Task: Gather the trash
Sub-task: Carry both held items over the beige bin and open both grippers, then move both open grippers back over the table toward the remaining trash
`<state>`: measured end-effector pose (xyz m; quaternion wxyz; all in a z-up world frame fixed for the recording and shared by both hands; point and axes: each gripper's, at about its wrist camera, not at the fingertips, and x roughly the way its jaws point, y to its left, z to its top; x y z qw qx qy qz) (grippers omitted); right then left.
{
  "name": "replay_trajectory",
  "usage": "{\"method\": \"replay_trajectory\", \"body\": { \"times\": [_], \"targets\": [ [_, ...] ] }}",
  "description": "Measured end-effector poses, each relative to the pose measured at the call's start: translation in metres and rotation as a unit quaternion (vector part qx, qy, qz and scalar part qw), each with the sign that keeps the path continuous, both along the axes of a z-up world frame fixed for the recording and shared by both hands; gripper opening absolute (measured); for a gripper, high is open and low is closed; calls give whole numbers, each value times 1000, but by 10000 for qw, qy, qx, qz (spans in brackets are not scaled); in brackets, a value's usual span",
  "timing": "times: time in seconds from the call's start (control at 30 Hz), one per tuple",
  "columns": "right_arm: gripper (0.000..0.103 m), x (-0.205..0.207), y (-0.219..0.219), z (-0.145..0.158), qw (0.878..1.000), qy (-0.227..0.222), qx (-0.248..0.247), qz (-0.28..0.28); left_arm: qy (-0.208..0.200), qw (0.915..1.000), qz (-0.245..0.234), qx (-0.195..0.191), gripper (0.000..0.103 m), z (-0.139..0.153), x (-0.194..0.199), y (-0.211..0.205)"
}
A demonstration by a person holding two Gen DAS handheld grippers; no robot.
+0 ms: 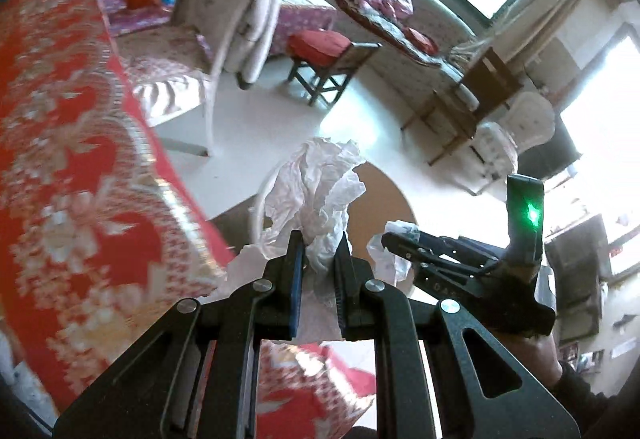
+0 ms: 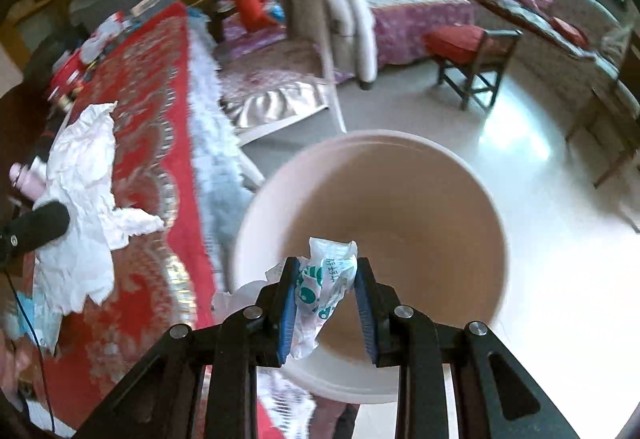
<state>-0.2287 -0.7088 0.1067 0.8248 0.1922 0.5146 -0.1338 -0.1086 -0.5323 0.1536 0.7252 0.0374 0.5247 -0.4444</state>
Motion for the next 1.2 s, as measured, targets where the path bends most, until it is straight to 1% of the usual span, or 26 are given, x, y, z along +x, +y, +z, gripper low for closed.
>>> {"method": "replay_trajectory", "body": {
  "times": [0.13,0.2,0.23,0.27,0.3,0.33,0.37,0.43,0.6,0.7,0.77,0.8,0.93,1.07,1.2],
  "targets": [
    [26,-9,-18,-2,9998,70,-83,-160,80,9999,-96,-67,12,-6,-3,-25],
    [27,-12,-24,-3,9996,123,-116,-215,231,9996,-113,-74,14,-14,0,-33],
    [37,-13,-27,-4,9994,196,-157,-250,321,9994,-118,-104,16,-17,0,-35],
    [44,-15,-30,-5,9990,264,-200,-290,397,9991,-110,-108,24,-21,0,-38],
    [51,-18,-33,-6,9988,276,-231,-328,446,9990,-72,-70,40,-23,2,-40],
    [51,-20,-36,-6,9986,265,-250,-374,471,9989,-16,-40,48,-26,5,-41],
    [51,-22,-38,-6,9986,265,-242,-395,506,9986,73,-111,54,-27,7,-39],
    [51,-24,-40,-7,9984,291,-233,-420,568,9981,119,-198,55,-26,7,-37],
    [51,-24,-39,-8,9985,336,-194,-394,606,9975,340,-93,55,-27,11,-19],
    [51,-18,-33,-8,9990,298,-147,-304,443,9972,598,61,55,-26,14,0],
    [51,-10,-22,-6,9994,265,-162,-143,226,9962,820,190,55,-21,15,18],
    [51,-5,-16,-5,9996,236,-162,-56,94,9950,953,300,55,-19,16,28],
    [51,14,13,0,9995,97,-90,269,-213,9892,1322,597,55,-15,24,64],
    [51,38,51,5,9975,-23,-39,707,-515,9811,1671,827,55,-12,31,108],
    [51,61,93,9,9934,-98,-22,1143,-631,9718,2071,935,55,-8,35,153]
  ]
}}
